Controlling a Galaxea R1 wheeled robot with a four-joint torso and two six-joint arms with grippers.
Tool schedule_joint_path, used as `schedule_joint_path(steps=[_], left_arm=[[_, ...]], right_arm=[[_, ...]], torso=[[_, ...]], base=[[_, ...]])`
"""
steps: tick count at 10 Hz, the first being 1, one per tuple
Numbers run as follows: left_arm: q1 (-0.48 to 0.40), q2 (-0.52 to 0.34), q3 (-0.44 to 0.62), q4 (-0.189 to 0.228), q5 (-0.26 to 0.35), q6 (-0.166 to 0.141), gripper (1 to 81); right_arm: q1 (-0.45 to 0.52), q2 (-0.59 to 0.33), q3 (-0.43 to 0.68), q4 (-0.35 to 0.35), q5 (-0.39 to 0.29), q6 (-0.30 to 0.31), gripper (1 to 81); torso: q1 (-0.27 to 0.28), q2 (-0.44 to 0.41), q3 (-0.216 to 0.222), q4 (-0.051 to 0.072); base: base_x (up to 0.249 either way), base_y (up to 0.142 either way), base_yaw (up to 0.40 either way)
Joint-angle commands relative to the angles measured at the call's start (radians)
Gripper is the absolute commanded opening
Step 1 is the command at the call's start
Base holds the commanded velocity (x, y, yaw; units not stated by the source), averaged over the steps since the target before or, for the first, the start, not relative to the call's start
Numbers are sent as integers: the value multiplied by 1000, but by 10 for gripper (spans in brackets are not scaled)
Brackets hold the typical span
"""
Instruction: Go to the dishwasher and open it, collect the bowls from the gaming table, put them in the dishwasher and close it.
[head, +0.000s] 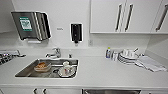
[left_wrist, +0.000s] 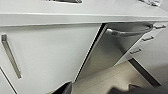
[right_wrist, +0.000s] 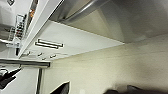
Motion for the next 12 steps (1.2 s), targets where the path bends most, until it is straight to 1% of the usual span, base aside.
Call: schedule_joint_path(steps=[1, 2, 3, 5, 6, 7, 8, 9, 10, 11, 12], left_arm=[[-81, -44, 19, 36, 3, 1, 811], [-83, -44, 19, 44, 3, 1, 811], [-83, -45, 16, 47, 2, 1, 811], [-100, -45, 20, 53, 2, 2, 811], [-100, -42, 23, 68, 2, 2, 811], [-98, -36, 25, 71, 2, 2, 811], [-100, -30, 23, 74, 2, 2, 811], [-100, -30, 22, 74, 2, 2, 811], [-100, -29, 20, 74, 2, 1, 811], [-100, -29, 19, 74, 2, 1, 811], [-100, -30, 17, 73, 2, 1, 811]], right_arm=[[115, -37, 17, 26, -35, 18, 811], [126, -37, 17, 26, -34, 26, 811], [135, -36, 21, 24, -32, 28, 811], [166, -36, 33, 23, -21, 51, 811], [187, -36, 40, 23, -23, 60, 811], [196, -33, 37, 24, -21, 64, 811], [201, -27, 17, 64, -30, 121, 811], [227, -11, -42, 98, -37, 192, 811], [245, 15, -86, 128, -78, 268, 811], [267, 38, -117, 133, -115, 318, 811], [279, 66, -158, 138, -132, 402, 811]], torso=[[0, 0, -90, 0], [0, 0, -30, 0], [0, 1, -59, 0], [1, 1, -76, 0], [1, 1, -74, 0], [1, 1, -72, 0], [1, 1, -73, 0], [1, 1, -73, 0], [1, 1, -73, 0], [1, 1, -73, 0], [1, 1, -73, 0]], base=[[0, 0, 0], [0, 0, 0], [0, 0, 0], [0, 0, 0], [0, 0, 0], [0, 0, 0], [0, 0, 0], [0, 0, 0], [0, 0, 0], [0, 0, 0], [0, 0, 0]])
